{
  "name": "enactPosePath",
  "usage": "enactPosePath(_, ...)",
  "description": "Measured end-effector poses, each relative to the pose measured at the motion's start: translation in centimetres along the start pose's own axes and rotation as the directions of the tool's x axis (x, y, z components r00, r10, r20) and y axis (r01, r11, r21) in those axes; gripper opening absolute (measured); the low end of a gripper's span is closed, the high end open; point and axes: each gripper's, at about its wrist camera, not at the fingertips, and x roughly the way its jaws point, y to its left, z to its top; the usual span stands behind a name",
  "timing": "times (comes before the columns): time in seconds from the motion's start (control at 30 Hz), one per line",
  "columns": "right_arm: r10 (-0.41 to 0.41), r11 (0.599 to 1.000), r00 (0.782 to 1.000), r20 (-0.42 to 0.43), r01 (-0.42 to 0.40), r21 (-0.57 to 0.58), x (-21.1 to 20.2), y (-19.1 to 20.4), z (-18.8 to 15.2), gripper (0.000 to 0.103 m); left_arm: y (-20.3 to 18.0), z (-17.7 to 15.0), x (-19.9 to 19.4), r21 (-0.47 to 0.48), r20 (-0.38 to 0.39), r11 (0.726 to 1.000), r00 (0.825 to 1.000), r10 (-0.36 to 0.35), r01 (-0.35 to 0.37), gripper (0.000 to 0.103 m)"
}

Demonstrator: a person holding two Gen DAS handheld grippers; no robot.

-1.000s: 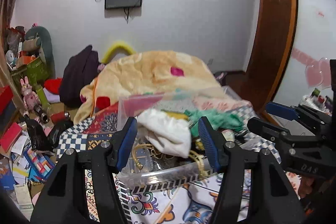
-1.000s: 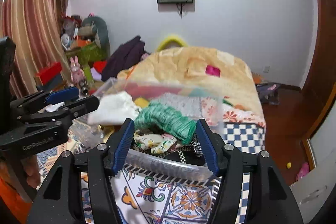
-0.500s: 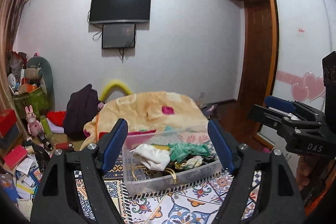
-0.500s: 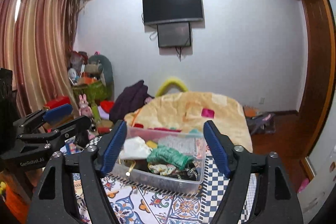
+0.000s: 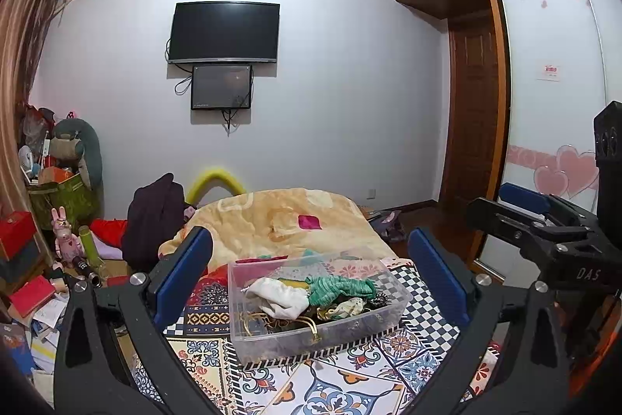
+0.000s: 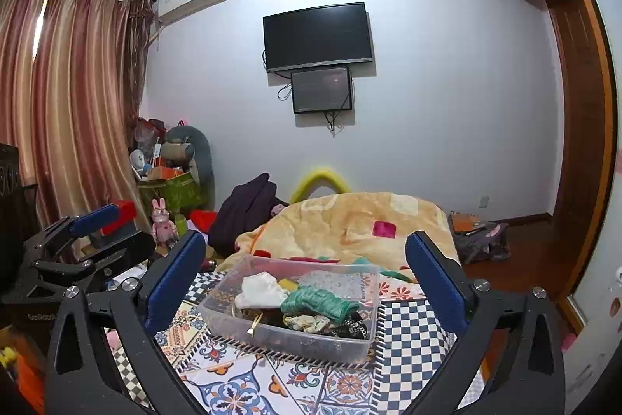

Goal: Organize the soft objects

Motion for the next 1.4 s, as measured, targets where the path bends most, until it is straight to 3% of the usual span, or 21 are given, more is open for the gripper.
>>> enactPosePath(1.4,-0.014,1.000,1.000,-0.001,0.014,-0.019,-0.90,0.09,-0.41,0.103,0.06,-0.17,0.24,-0.025,-0.020,1.000,1.000,-0.004,0.003,0.103)
